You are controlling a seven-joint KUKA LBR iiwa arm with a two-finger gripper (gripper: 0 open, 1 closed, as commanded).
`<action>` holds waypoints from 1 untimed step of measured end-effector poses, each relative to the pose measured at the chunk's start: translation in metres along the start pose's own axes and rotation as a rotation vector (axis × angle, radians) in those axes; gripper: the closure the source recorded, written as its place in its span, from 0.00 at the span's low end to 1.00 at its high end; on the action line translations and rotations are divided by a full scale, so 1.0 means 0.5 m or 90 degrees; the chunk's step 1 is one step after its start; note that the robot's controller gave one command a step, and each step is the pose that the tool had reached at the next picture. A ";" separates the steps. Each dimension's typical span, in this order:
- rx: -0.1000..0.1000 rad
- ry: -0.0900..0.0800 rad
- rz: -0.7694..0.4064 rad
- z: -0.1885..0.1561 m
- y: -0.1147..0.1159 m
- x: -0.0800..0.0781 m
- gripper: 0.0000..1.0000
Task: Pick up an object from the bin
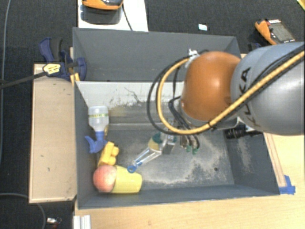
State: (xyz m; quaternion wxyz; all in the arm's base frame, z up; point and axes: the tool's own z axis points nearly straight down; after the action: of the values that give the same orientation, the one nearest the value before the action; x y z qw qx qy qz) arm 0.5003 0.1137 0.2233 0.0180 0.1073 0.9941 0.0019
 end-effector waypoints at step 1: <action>0.003 0.004 0.032 -0.048 0.021 -0.036 1.00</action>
Offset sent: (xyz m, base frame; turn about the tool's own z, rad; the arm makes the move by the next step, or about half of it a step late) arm -0.0227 0.0281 -0.0319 0.0542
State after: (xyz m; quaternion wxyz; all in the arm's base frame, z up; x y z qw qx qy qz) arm 0.5191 0.1202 0.2482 0.0143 0.1323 0.9911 0.0004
